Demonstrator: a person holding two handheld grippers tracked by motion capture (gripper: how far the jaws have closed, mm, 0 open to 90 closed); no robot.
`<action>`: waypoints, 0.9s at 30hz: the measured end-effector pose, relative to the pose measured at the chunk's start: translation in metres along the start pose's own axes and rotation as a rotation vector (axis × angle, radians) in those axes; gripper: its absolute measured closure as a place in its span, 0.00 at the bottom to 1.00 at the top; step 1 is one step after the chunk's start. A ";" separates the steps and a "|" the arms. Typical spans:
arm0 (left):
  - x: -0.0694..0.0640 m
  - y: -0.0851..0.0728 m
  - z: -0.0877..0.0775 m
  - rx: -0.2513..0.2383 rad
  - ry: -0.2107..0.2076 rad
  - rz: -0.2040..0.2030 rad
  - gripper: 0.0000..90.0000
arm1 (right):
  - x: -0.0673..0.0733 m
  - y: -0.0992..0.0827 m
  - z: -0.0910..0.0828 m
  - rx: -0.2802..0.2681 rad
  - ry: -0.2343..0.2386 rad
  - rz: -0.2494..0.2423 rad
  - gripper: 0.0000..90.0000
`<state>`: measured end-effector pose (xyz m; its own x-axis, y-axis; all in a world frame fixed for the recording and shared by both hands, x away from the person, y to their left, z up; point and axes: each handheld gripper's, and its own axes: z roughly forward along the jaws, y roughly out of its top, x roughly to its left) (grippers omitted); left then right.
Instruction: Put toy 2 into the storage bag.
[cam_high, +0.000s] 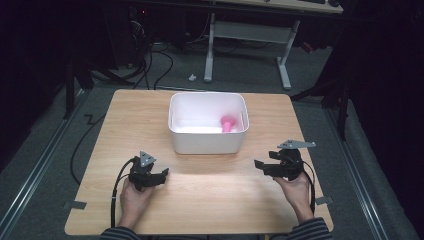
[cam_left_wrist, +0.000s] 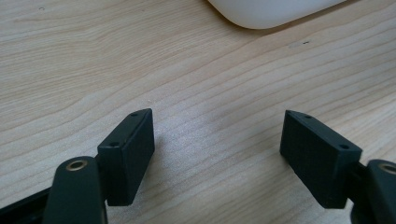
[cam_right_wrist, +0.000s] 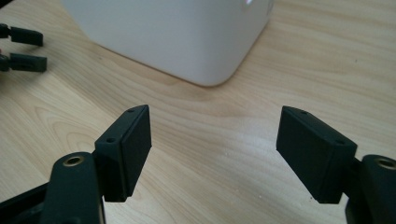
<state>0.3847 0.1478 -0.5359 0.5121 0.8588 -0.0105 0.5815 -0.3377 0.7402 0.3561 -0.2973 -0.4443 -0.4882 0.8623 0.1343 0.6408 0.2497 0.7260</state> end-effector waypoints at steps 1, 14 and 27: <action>0.000 0.000 0.000 0.000 0.000 0.000 0.30 | -0.001 -0.004 0.003 0.003 -0.001 0.004 0.30; 0.000 0.000 0.000 0.000 0.000 0.000 0.29 | -0.004 -0.040 0.035 0.032 -0.013 0.044 0.31; 0.000 0.000 0.000 0.000 0.000 0.000 0.29 | -0.002 -0.059 0.056 0.042 -0.077 0.036 0.32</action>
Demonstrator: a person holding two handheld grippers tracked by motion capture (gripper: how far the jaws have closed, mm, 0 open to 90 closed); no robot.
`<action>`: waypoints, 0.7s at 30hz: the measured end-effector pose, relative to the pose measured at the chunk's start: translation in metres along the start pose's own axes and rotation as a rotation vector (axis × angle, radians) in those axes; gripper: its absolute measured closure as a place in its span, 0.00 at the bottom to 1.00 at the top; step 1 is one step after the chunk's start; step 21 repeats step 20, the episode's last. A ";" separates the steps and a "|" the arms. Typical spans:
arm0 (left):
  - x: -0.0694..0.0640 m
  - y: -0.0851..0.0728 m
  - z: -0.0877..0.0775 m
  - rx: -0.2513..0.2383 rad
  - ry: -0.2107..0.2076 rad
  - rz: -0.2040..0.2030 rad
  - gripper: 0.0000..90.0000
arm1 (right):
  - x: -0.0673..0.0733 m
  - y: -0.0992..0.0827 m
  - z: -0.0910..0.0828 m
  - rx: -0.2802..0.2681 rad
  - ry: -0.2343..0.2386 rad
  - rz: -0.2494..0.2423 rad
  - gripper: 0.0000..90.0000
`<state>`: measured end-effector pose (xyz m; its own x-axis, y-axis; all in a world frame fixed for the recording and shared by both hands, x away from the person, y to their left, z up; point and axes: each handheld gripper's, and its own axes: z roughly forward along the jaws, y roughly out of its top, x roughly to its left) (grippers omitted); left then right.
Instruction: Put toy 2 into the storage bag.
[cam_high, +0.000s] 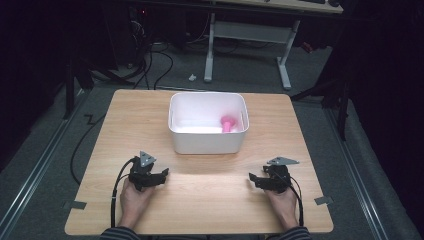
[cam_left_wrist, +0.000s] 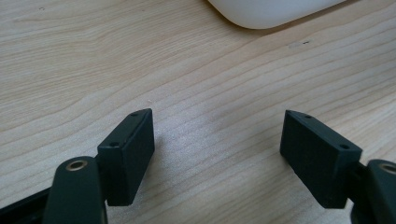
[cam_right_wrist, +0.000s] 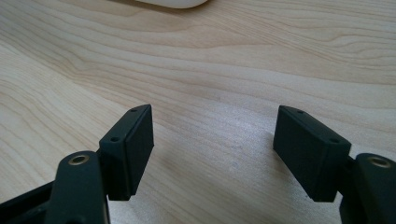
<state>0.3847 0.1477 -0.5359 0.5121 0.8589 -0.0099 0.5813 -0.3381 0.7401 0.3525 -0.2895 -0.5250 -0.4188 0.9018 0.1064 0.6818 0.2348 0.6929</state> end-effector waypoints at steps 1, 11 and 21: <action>0.000 0.000 0.000 0.002 0.000 0.000 0.29 | 0.000 0.000 0.001 -0.007 -0.003 -0.006 0.32; 0.000 0.000 0.000 0.000 0.001 -0.001 0.29 | 0.011 -0.001 0.009 -0.029 -0.086 -0.092 0.30; 0.000 0.000 0.000 0.000 0.001 -0.001 0.29 | 0.012 -0.001 0.009 -0.028 -0.090 -0.085 0.30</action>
